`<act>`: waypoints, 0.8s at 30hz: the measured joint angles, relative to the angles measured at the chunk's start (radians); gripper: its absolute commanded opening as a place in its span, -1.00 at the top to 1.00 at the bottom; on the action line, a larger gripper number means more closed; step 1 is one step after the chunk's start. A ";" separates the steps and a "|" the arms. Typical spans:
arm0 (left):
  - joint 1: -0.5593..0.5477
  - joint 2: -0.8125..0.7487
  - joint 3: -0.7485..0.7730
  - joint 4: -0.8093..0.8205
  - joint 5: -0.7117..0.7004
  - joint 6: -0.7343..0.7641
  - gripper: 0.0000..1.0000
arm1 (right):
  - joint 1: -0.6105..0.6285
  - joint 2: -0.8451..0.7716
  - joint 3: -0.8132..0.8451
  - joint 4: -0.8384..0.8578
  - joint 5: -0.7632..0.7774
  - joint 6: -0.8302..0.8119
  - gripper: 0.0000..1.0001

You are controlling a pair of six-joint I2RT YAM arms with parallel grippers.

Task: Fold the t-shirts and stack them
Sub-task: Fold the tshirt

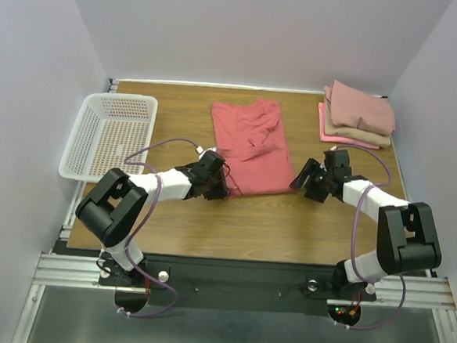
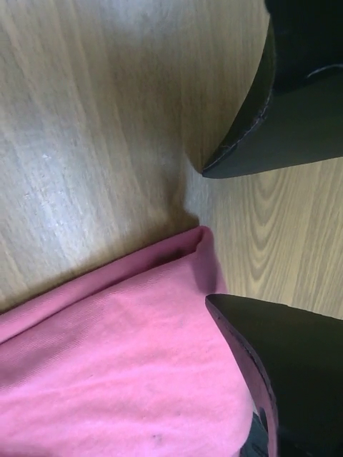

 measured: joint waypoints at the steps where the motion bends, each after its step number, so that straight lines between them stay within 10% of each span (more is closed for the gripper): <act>1: 0.002 0.007 0.006 -0.001 0.000 0.007 0.74 | -0.002 0.006 0.000 0.012 -0.008 0.000 -0.32; 3: 0.002 0.023 0.017 -0.002 -0.002 0.017 1.00 | -0.006 0.018 0.000 0.031 -0.028 0.000 -0.09; 12: 0.002 0.003 -0.006 0.008 0.000 0.029 1.00 | -0.012 0.082 -0.014 0.091 -0.095 0.022 0.99; 24: -0.079 -0.301 -0.230 -0.029 0.018 -0.009 1.00 | -0.011 -0.215 -0.163 -0.011 -0.119 0.022 0.99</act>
